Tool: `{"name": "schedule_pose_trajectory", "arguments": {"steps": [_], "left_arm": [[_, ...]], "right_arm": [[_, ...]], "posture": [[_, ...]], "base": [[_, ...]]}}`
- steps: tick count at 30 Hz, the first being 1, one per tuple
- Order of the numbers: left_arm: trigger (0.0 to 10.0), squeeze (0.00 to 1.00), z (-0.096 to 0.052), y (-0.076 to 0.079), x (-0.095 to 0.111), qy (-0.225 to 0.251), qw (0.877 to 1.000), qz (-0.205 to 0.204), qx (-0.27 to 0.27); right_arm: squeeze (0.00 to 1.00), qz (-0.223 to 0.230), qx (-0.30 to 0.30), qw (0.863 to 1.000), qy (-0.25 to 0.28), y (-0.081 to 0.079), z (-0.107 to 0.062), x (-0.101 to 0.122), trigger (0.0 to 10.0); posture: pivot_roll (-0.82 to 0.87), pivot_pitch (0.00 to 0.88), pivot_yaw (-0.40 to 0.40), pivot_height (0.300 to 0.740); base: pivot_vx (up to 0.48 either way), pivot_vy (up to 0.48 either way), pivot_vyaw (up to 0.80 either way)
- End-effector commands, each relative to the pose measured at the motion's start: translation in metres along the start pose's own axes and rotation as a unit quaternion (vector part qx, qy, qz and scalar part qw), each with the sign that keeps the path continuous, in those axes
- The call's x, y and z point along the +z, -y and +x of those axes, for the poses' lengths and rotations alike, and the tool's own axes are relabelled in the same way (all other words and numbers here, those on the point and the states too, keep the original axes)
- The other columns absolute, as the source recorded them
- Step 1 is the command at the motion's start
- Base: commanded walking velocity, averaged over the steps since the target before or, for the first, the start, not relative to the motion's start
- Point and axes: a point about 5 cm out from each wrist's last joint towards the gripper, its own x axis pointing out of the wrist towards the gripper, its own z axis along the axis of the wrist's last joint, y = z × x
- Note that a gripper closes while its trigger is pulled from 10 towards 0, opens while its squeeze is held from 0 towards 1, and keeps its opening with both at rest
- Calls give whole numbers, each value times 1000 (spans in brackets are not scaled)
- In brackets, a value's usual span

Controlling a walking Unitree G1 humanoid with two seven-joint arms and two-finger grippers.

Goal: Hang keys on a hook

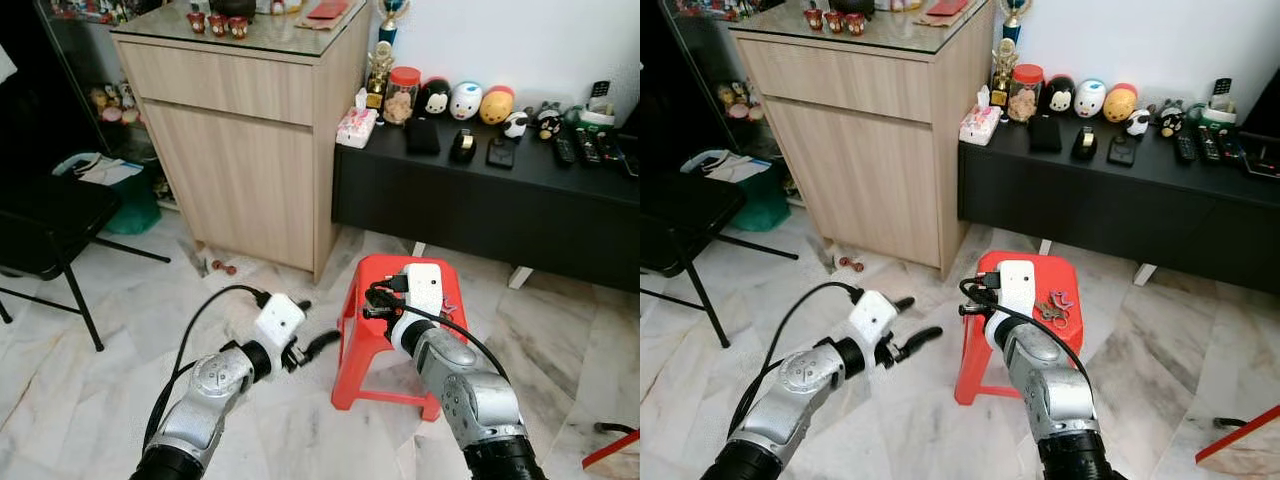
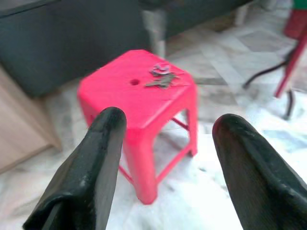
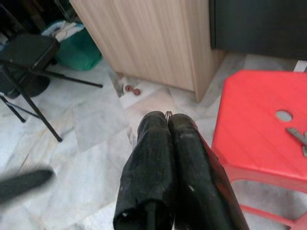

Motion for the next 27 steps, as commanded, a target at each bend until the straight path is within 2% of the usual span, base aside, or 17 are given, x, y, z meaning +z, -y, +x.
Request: {"name": "schedule_pose_trajectory", "arguments": {"steps": [1,7,14,16,27], "left_arm": [[10000,0,2,3,-2,-16,1000,9,-14],[10000,0,5,7,-3,-28,999,18,-41],[10000,0,10,7,0,-21,999,10,-34],[10000,0,11,3,1,-16,1000,9,-13],[10000,0,12,1,1,-11,1000,0,4]], "right_arm": [[0,-2,13,1000,-13,-7,2,-1,10000],[0,-9,33,998,-48,-15,4,-11,10000],[0,-14,36,996,-86,-17,3,-24,10000],[0,-9,41,994,-100,-18,1,-28,10000],[0,-3,59,994,-95,-25,0,-24,10000]], "posture": [[-14,0,-40,740],[-14,0,-38,740],[-24,0,-37,740],[-25,0,-37,740],[-30,0,-42,740]], "base": [[0,0,0],[0,0,0],[0,0,0],[0,0,0],[0,0,0]]}}
